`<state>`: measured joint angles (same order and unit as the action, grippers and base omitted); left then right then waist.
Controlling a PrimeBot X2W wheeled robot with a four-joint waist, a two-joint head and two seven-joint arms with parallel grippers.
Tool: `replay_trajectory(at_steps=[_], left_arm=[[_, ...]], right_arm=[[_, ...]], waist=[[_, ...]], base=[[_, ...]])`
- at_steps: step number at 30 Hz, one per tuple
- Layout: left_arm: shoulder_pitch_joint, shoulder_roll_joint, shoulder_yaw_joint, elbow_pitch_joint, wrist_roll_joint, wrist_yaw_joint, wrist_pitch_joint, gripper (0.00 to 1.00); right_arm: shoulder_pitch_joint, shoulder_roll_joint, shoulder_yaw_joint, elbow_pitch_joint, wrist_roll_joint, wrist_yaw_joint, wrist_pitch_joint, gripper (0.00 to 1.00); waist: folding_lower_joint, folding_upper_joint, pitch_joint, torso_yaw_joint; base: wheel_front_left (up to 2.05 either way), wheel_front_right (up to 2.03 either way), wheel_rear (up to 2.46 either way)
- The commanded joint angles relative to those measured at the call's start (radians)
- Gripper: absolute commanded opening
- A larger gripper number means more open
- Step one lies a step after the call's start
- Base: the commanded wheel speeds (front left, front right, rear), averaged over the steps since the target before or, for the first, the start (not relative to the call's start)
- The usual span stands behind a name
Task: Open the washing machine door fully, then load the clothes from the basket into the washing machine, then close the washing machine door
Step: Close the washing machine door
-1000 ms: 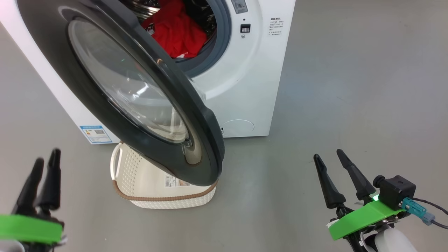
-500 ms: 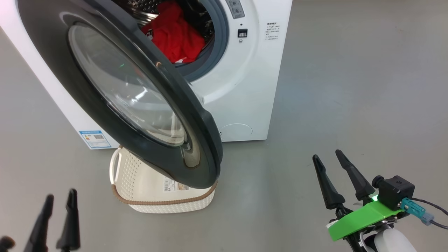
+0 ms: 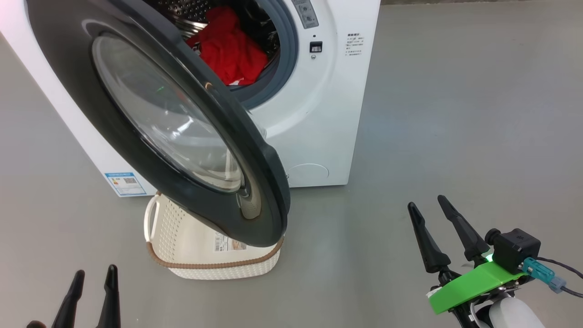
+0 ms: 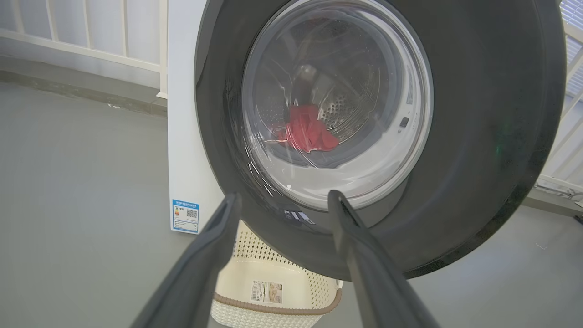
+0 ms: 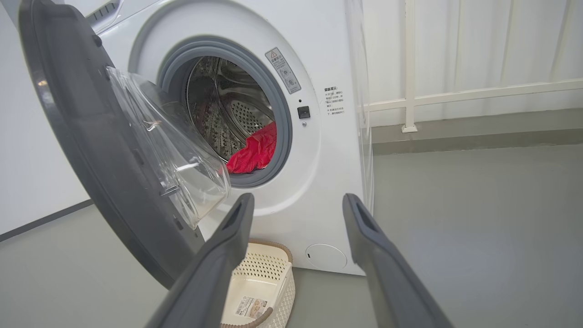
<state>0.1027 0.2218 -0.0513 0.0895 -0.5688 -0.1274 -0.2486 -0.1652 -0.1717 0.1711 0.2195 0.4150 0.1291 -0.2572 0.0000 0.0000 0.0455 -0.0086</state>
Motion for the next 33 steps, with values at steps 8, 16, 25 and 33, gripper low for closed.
replay_trajectory(at_steps=[8,16,25,33], left_arm=[[-0.049,-0.013,0.061,-0.058,0.061,-0.003,-0.013,1.0],[-0.05,-0.038,0.078,-0.073,0.084,-0.003,-0.013,1.0],[-0.047,-0.048,0.082,-0.076,0.093,-0.003,-0.013,1.0],[-0.049,-0.05,0.079,-0.077,0.096,-0.003,-0.013,1.0]], right_arm=[[-0.018,-0.008,0.01,-0.032,-0.004,0.002,-0.005,1.0],[-0.023,-0.007,0.009,-0.027,-0.007,0.002,-0.005,1.0],[-0.023,-0.005,0.01,-0.025,-0.007,0.002,-0.005,1.0],[-0.023,-0.005,0.008,-0.026,-0.006,0.002,-0.005,1.0]], waist=[[0.0,0.0,0.024,0.01],[0.0,0.0,0.026,0.01],[0.0,0.0,0.023,0.008],[0.0,0.0,0.023,0.011]], base=[[0.0,0.0,0.0],[0.0,0.0,0.0],[0.0,0.0,0.0],[0.0,0.0,0.0]])
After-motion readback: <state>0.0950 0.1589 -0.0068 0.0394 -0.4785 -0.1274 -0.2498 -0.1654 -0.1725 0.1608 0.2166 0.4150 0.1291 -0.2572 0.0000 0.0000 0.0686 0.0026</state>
